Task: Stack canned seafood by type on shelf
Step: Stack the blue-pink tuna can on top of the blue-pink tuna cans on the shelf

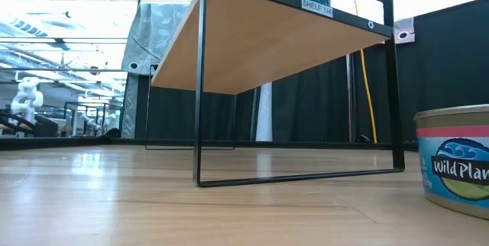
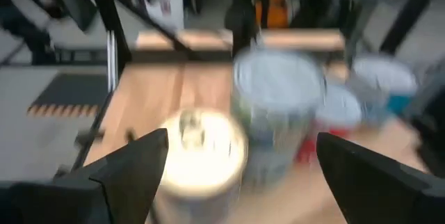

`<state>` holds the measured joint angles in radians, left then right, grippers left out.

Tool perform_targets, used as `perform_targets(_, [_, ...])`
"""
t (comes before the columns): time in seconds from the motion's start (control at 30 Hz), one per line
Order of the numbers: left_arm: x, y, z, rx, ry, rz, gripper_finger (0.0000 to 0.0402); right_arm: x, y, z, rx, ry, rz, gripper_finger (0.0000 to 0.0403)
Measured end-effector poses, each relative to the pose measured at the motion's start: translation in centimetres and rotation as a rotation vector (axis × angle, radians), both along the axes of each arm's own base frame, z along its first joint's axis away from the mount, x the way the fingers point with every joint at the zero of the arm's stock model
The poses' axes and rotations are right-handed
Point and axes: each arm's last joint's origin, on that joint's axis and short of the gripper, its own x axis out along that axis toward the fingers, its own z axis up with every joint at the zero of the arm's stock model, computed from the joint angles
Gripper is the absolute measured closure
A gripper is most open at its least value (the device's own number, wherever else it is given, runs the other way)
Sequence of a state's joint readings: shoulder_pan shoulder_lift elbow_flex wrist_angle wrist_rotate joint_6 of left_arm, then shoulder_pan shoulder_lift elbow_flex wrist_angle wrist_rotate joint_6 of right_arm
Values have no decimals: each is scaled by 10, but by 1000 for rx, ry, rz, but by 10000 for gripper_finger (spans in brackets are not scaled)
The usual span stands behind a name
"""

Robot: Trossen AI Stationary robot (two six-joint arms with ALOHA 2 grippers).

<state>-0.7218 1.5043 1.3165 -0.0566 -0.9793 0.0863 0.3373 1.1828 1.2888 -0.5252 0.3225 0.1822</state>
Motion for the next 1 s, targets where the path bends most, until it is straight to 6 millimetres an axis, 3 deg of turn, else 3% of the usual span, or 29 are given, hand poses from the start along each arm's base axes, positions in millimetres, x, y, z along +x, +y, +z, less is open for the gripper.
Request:
perform_targets(0.07, [2,-2,0,-37,8,-93,96,-14,4,7,36,102,-15,46])
perform_targets(0.17, [6,-2,1,-95,9,-229,96,-31,18,1,89,236,-13,51])
perform_targets(0.37, [21,-8,-7,-185,-25,-288,96,-63,57,-43,147,464,-7,82])
perform_targets(0.57, [42,-26,-14,-191,-34,-319,112,-86,94,-80,240,480,33,115])
perform_targets(0.8, [73,-61,-43,-158,30,-348,184,-94,127,-138,323,426,50,157])
perform_targets(1.0, [91,-88,-69,-138,68,-364,252,-84,150,-188,335,428,19,209])
